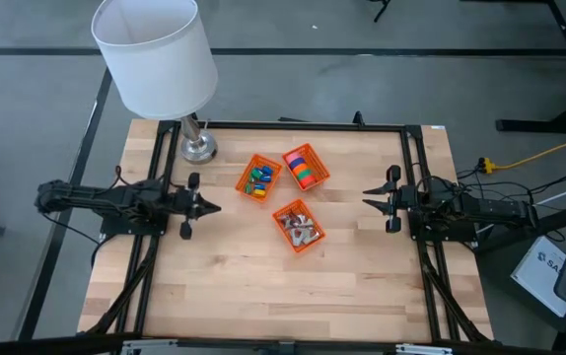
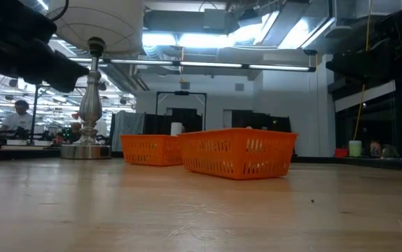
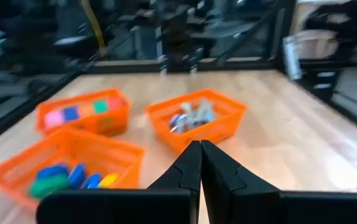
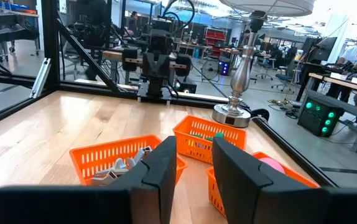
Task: Pick and place Stapler, Stapler remover, tape
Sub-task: Return to Home Position
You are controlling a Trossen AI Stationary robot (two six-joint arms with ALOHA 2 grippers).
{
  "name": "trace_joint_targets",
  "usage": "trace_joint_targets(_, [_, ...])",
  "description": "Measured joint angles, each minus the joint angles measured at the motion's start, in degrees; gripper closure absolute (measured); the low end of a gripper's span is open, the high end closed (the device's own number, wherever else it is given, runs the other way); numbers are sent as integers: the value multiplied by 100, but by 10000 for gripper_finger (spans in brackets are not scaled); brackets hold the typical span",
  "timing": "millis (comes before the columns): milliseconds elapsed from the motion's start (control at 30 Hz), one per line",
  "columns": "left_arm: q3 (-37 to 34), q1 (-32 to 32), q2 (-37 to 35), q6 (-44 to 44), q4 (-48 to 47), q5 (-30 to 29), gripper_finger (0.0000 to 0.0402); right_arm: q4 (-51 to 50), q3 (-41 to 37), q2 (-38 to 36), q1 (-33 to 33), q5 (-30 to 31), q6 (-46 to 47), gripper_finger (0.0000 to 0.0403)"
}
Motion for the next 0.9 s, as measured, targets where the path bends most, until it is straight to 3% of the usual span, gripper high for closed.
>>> trace_joint_targets(300, [2,43,-196,514,-21,129,400,0,0,1,0,-2,0,295])
trace_joint_targets(900, [2,118,-38,597,-31,113,393,1,0,1,0,0,0,295])
